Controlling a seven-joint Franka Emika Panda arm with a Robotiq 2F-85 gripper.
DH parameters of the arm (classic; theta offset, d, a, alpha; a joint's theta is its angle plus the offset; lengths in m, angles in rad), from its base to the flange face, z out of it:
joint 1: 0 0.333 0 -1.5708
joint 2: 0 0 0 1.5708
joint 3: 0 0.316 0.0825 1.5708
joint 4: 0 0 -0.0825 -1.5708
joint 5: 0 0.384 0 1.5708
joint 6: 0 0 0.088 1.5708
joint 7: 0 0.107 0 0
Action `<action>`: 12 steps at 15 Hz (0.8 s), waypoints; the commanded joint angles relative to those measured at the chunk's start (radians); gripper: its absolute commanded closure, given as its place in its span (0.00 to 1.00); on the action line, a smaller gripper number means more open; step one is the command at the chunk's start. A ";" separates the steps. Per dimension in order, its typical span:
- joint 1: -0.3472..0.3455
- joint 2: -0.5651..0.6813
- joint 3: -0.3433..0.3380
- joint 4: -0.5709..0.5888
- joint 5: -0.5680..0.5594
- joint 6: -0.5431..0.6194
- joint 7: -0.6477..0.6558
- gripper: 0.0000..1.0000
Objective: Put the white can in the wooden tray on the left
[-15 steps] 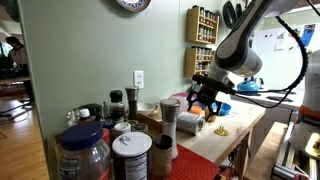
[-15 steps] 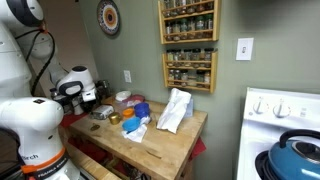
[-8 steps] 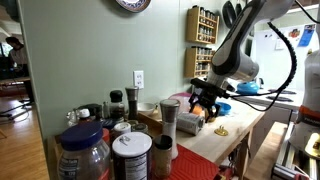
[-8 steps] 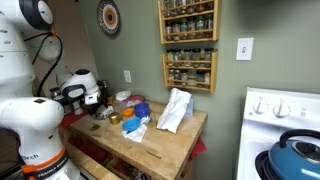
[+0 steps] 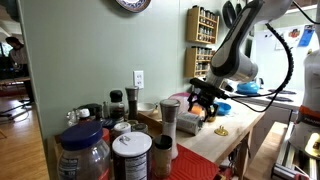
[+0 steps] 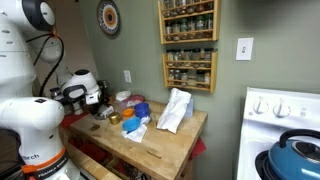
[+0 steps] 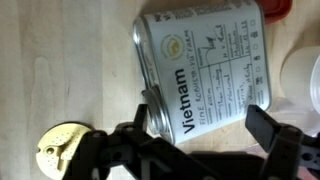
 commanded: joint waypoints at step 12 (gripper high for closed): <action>0.042 0.144 -0.075 0.123 -0.007 0.282 -0.057 0.00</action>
